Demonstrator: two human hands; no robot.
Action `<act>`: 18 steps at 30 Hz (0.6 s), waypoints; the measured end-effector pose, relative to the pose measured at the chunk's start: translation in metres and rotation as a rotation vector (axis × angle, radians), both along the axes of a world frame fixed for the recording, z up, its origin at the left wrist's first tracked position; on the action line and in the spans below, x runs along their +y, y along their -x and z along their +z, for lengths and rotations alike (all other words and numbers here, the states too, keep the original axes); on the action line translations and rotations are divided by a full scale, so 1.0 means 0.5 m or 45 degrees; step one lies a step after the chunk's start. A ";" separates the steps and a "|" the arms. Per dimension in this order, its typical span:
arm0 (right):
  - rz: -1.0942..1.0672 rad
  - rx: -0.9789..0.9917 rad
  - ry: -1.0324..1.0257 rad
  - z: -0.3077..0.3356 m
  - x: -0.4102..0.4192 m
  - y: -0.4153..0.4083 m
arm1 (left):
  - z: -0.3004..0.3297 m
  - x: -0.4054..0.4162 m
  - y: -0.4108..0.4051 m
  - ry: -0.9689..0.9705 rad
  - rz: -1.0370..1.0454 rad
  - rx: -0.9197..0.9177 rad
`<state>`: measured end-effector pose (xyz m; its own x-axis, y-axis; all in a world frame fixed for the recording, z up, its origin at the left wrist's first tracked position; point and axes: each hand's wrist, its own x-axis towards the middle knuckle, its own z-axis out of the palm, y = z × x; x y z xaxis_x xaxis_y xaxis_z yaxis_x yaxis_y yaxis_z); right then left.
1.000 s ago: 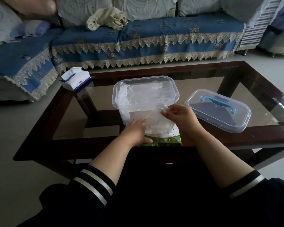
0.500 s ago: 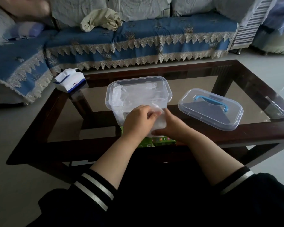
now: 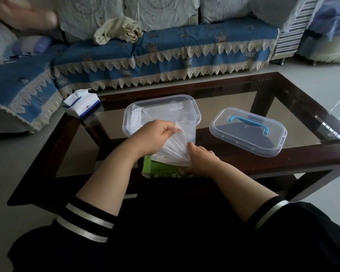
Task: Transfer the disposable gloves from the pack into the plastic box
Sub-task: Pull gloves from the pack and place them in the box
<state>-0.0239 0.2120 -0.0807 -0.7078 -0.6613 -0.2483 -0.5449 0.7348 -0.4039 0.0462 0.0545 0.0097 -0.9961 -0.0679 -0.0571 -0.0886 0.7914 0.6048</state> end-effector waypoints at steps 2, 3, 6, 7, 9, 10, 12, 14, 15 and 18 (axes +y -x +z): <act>-0.008 -0.006 -0.028 0.000 -0.003 0.000 | 0.027 -0.005 0.007 0.036 -0.068 -0.060; -0.009 -0.017 -0.029 -0.002 -0.003 0.002 | 0.037 -0.006 0.013 0.042 -0.089 -0.059; 0.014 -0.049 -0.026 0.000 -0.002 0.008 | 0.087 -0.004 0.016 0.005 -0.085 0.006; 0.023 -0.051 -0.027 0.000 -0.002 0.010 | 0.109 -0.010 0.016 -0.048 -0.068 0.059; 0.032 -0.042 -0.043 0.000 -0.001 0.011 | 0.162 -0.027 0.015 -0.180 -0.021 0.189; 0.034 -0.047 -0.045 -0.002 0.000 0.011 | 0.183 -0.040 0.019 -0.253 0.005 0.256; 0.039 -0.061 -0.026 -0.004 0.000 0.011 | 0.208 -0.065 0.037 -0.416 0.054 0.385; 0.047 -0.064 -0.018 -0.004 0.000 0.012 | 0.201 -0.085 0.068 -0.544 0.183 0.466; 0.050 -0.066 -0.017 -0.005 0.001 0.013 | 0.189 -0.092 0.084 -0.591 0.257 0.474; 0.060 -0.084 -0.009 -0.005 0.000 0.015 | 0.125 -0.123 0.118 -0.459 0.476 0.380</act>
<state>-0.0316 0.2122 -0.0831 -0.6576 -0.6919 -0.2979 -0.5516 0.7116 -0.4352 -0.0127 -0.0069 0.0720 -0.8849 -0.4452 0.1372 -0.1061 0.4794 0.8712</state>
